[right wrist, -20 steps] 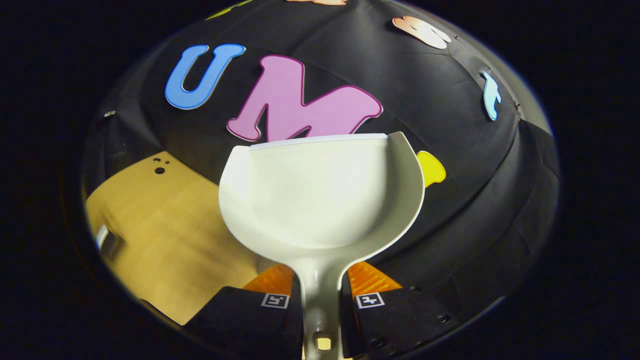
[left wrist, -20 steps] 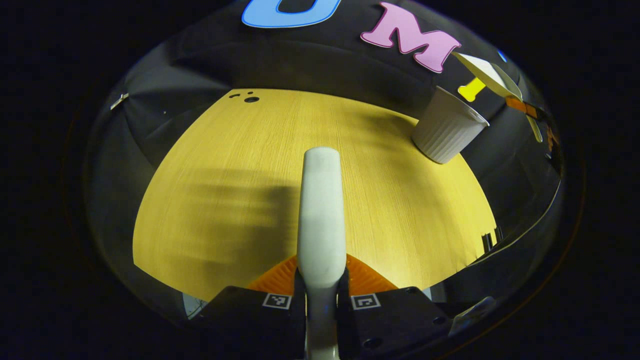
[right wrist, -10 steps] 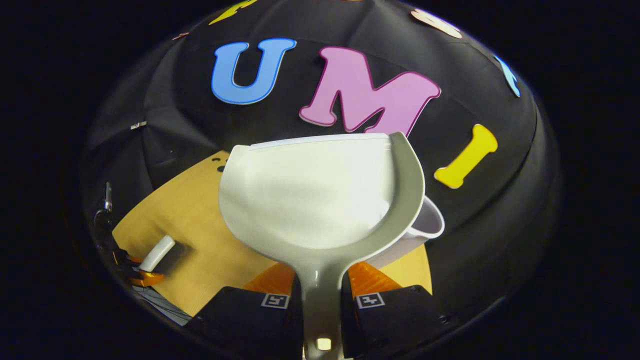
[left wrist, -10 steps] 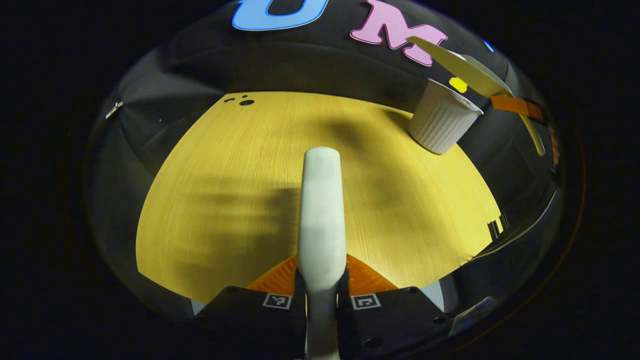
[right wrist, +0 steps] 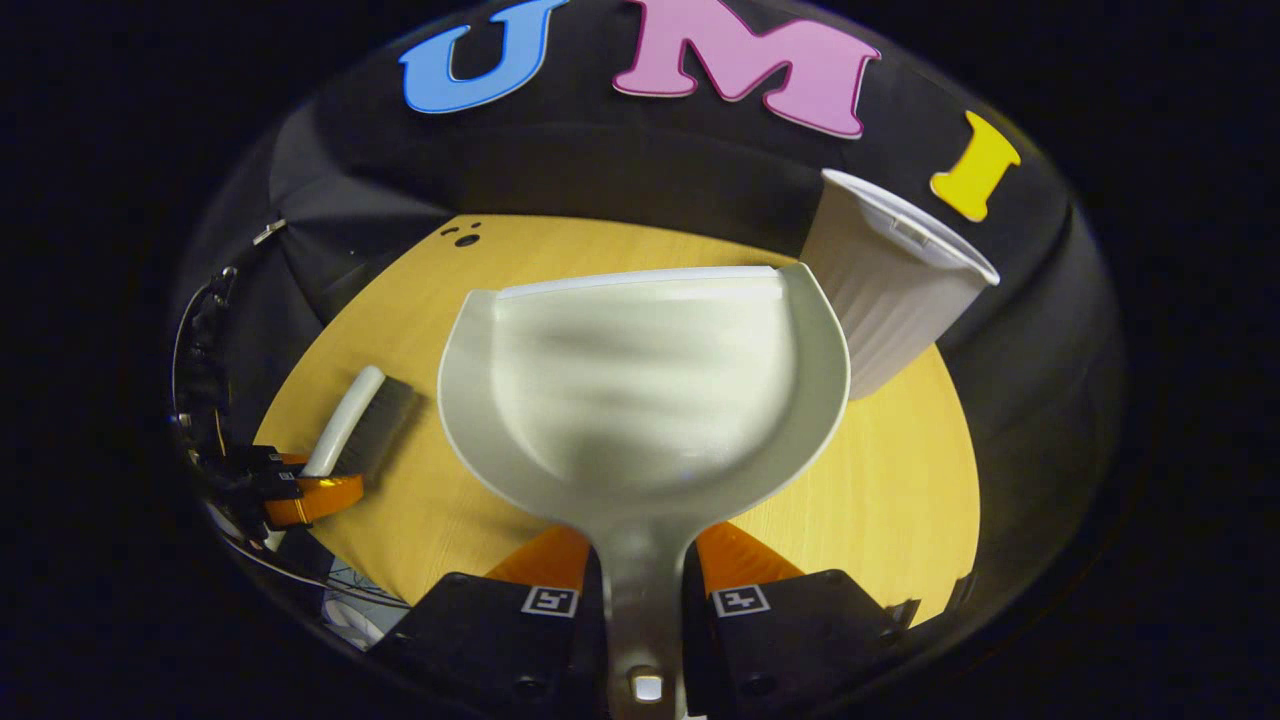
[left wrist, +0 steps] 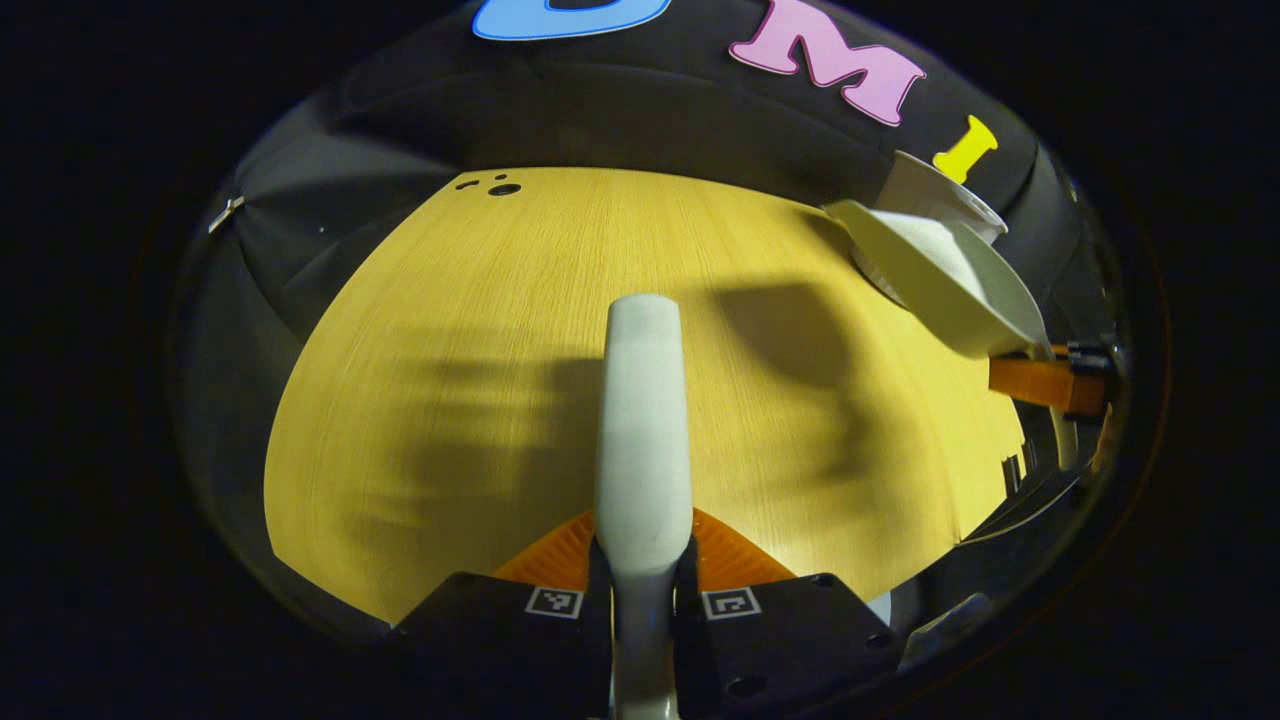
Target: Pick up the small broom and dustpan from the desktop, sweep the trash into the dustpan with the broom, and then empty the trash into the garbage bin.
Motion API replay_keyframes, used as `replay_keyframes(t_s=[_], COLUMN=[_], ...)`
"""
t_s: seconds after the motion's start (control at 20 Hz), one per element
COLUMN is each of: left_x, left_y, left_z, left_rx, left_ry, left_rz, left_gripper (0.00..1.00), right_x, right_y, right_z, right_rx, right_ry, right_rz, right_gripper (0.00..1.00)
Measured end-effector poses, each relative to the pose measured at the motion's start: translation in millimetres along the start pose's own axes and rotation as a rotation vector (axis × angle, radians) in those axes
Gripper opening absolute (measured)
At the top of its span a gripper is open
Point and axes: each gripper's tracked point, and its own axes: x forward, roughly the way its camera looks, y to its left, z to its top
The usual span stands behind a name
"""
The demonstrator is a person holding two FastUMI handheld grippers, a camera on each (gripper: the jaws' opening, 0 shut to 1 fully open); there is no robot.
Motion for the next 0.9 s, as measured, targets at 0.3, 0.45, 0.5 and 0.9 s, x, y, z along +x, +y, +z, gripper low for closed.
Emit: replay_keyframes(t_s=[0.3,0.45,0.5,0.9], left_x=[35.2,49.5,55.8,71.8], left_y=[-3.3,-4.6,-3.2,-4.4], left_z=[25.1,36.8,39.5,38.8], left_rx=[0.089,0.129,0.141,0.132], left_ry=[0.034,0.043,0.048,0.087], left_rz=[0.079,0.12,0.134,0.192], left_gripper=[0.3,0.3,0.3,0.3], right_x=[18.6,22.7,25.1,28.2], right_y=[-12.3,-14.3,-13.9,-13.3], right_z=[-5.1,-2.5,-4.4,-18.9], right_rx=[0.095,0.129,0.14,0.156], right_ry=[0.139,0.168,0.183,0.247], right_rz=[-0.002,-0.017,-0.012,0.035], right_gripper=[0.34,0.34,0.29,0.35])
